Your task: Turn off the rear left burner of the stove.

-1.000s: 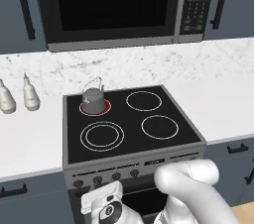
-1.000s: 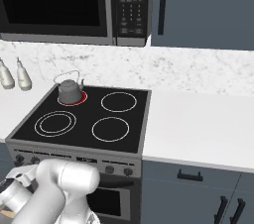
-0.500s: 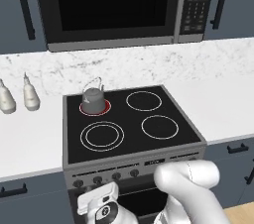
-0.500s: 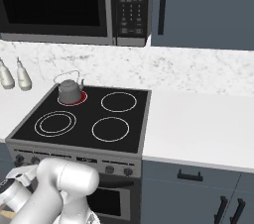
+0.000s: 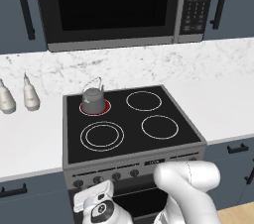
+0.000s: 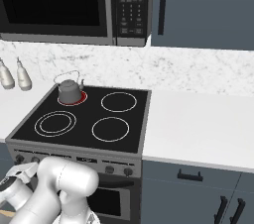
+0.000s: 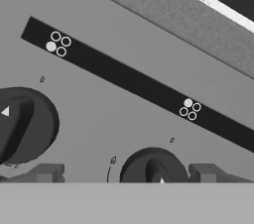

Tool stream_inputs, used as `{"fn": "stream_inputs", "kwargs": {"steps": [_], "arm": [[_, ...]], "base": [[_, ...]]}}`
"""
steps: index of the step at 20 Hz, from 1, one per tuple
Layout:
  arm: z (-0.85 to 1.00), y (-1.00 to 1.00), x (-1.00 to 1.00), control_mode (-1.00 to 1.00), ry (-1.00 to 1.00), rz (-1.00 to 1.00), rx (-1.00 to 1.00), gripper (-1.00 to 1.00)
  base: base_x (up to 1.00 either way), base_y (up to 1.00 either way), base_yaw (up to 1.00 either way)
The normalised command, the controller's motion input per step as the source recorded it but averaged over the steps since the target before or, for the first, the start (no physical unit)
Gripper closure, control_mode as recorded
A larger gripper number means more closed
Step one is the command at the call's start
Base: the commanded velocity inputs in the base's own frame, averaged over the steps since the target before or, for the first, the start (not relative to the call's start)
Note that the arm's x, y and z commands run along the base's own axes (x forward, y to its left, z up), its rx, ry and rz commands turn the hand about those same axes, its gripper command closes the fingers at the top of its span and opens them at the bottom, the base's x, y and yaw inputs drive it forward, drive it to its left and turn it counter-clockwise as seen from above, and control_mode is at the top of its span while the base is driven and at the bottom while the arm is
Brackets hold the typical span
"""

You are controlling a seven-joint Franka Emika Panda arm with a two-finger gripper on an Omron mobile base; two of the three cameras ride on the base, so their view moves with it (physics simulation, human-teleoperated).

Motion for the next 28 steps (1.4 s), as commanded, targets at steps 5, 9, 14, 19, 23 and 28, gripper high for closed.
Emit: {"fn": "stream_inputs", "kwargs": {"steps": [5,9,14,19,23,28], "arm": [[-0.07,-0.04,0.0,-1.0,0.0,0.03,0.0,-1.0],[0.06,-0.11,0.0,-1.0,0.0,0.0,0.01,-1.0],[0.04,-0.12,0.0,-1.0,0.0,0.0,0.02,-1.0],[0.0,0.0,0.0,-1.0,0.0,0.0,0.0,-1.0],[0.01,0.0,0.0,-1.0,0.0,0.0,0.0,-1.0],[0.01,0.0,0.0,-1.0,0.0,0.0,0.0,-1.0]], "base": [[0.0,0.0,0.0],[0.0,0.0,0.0],[0.0,0.0,0.0],[0.0,0.0,0.0],[0.0,0.0,0.0],[0.0,0.0,0.0]]}}
